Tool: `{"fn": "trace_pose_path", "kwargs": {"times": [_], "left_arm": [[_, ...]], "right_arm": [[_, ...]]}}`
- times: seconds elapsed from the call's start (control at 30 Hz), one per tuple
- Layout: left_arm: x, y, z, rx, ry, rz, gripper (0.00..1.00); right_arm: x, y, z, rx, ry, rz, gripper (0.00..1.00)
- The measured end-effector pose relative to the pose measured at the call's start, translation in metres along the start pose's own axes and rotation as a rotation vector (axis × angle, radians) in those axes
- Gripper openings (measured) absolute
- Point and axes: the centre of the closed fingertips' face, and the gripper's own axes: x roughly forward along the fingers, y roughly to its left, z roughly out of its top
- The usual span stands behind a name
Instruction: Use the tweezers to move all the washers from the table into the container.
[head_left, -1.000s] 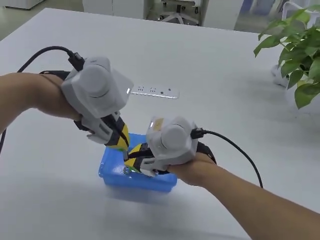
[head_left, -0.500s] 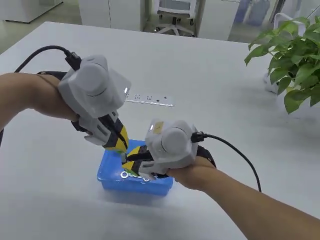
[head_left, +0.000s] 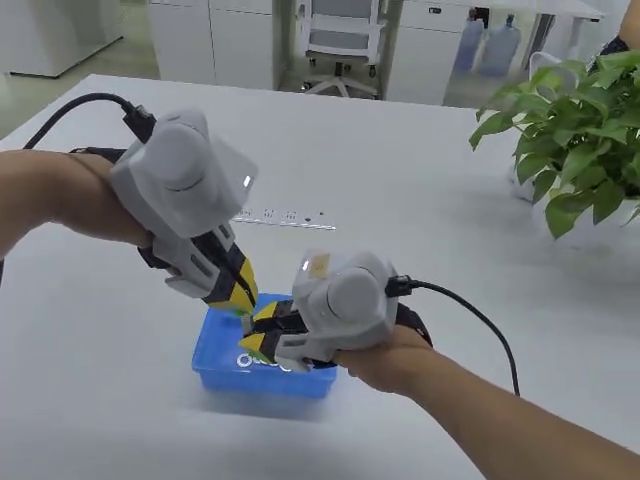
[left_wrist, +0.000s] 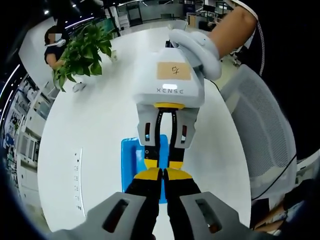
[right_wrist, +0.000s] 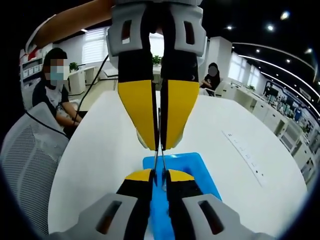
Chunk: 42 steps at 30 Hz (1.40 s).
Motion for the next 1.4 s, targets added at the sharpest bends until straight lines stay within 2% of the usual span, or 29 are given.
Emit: {"fn": "trace_pose_path", "kwargs": {"times": [0.3, 0.53, 0.77, 1.0, 1.3, 1.4], "left_arm": [[-0.004, -0.009, 0.011, 0.007, -0.017, 0.000, 0.05], [-0.009, -0.017, 0.019, 0.017, -0.035, -0.019, 0.06], [-0.011, -0.022, 0.024, 0.070, -0.041, -0.011, 0.05], [-0.012, -0.028, 0.022, 0.084, -0.040, -0.007, 0.05], [-0.009, -0.038, 0.012, 0.073, -0.044, 0.007, 0.05], [-0.005, -0.041, 0.005, 0.071, -0.028, 0.010, 0.06]], "right_arm": [[-0.014, 0.007, 0.003, 0.007, -0.015, -0.019, 0.09], [-0.023, 0.015, 0.007, 0.023, -0.041, -0.033, 0.07], [-0.028, 0.017, 0.009, 0.009, -0.042, -0.053, 0.06], [-0.030, 0.023, 0.008, -0.004, -0.028, -0.055, 0.06], [-0.030, 0.032, 0.002, -0.031, 0.016, -0.047, 0.05], [-0.029, 0.036, -0.001, -0.042, 0.043, -0.040, 0.05]]}}
